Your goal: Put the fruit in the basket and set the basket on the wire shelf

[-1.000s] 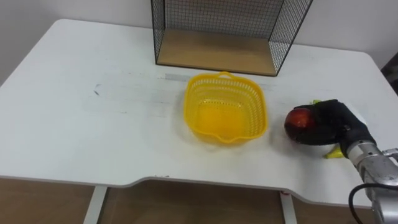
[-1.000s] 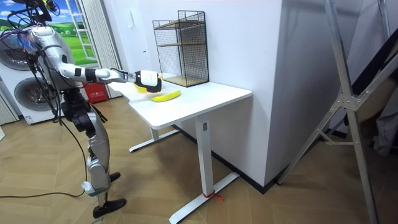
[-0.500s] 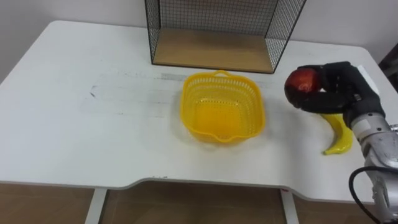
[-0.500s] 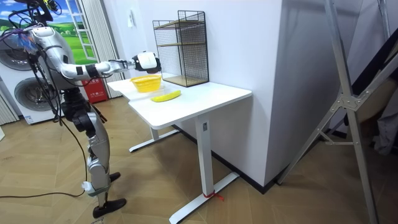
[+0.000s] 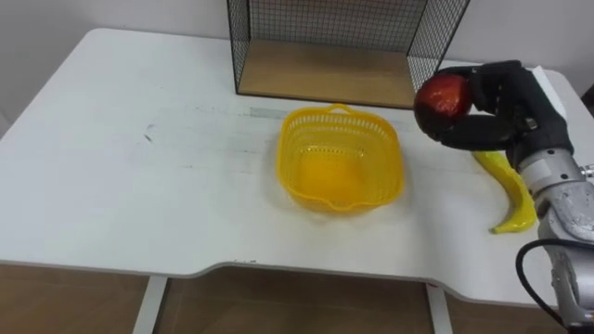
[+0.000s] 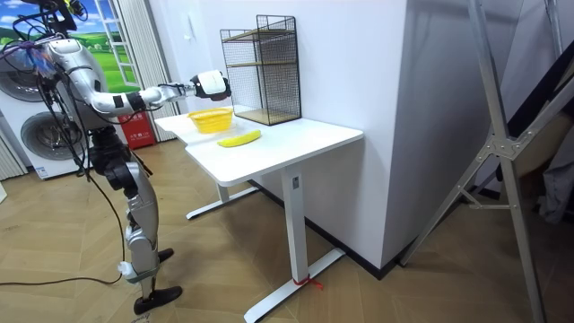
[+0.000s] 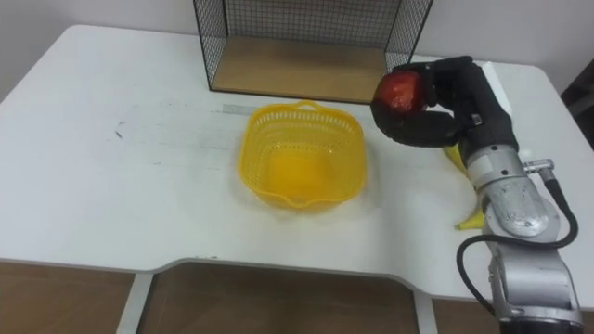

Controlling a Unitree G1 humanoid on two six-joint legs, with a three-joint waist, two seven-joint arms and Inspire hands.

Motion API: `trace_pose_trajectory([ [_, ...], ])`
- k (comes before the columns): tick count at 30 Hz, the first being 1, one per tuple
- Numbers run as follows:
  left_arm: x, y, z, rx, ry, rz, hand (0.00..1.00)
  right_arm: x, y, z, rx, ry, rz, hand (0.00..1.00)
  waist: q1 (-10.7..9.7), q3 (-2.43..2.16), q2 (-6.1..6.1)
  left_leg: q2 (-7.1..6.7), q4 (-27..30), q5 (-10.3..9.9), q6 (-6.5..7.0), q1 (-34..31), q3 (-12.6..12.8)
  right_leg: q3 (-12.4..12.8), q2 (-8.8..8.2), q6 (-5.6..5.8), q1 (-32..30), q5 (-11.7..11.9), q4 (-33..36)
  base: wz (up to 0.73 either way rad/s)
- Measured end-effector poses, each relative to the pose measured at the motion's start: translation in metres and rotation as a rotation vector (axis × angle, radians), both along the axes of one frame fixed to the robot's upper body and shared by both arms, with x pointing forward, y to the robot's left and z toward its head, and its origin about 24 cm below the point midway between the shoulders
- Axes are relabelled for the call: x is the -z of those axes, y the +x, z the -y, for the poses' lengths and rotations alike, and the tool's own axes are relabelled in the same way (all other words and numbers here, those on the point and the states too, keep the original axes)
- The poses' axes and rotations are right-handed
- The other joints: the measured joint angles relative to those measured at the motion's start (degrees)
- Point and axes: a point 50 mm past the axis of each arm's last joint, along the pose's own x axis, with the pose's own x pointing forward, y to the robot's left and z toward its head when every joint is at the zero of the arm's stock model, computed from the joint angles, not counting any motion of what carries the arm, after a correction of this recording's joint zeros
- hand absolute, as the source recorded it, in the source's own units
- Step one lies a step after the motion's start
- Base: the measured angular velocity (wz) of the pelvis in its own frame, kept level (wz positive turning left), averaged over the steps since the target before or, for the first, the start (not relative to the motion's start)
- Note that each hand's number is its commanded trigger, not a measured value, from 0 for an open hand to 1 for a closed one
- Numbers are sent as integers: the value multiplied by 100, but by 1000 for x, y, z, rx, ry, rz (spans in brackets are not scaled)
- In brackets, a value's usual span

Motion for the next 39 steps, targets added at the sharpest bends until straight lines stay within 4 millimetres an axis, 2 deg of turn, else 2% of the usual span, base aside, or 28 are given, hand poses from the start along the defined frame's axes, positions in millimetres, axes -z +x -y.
trace_pose_trajectory([
  [2, 0, 2, 0, 8, 2, 1, 0, -2, 2, -9, -38, -7, 5, 100, 7, -15, -1, 1, 0, 0, 0, 0, 0, 2, 1, 0, 2, 0, 0, 0],
  [8, -1, 4, 0, 10, 2, 4, 0, -2, 4, -17, -82, -43, -16, 100, 87, -16, -1, 1, 1, 0, 0, -18, -11, -9, 1, -2, -11, 1, 9, 0],
  [16, -2, 13, 1, 14, 2, 22, 0, 3, 4, -38, -193, -67, -67, 100, 222, -18, -14, 3, -2, 1, 1, -23, -11, -4, 0, -2, -10, 1, 65, 0],
  [17, -2, 13, 1, 14, 2, 23, 0, 4, 4, -39, -196, -68, -69, 60, 234, -18, -14, 3, -1, 1, 1, -23, -11, -4, 0, -2, -11, 1, 65, 0],
  [18, -2, 13, 1, 14, 1, 22, 0, 5, 4, -40, -202, -70, -72, 5, 252, -17, -14, 5, 1, 1, 1, -23, -12, -4, 0, -2, -11, 2, 65, 0],
  [19, -2, 13, 1, 15, -1, 21, 0, 5, 4, -41, -206, -70, -74, 0, 272, -17, -13, 6, 4, 1, 1, -22, -12, -7, 0, -2, -16, 2, 65, 0],
  [29, -1, 13, 2, 11, -5, 10, 0, 6, 4, -42, -207, -62, -76, 0, 319, 7, 19, 6, 2, 1, 1, -29, -25, -27, 1, -2, -21, 2, 64, 0],
  [39, -1, 15, 3, 10, -7, 12, 0, 7, 4, -44, -210, -58, -78, 0, 325, 8, 14, 6, -2, 1, 1, -29, -25, -28, 1, -2, -32, 2, 63, 0],
])
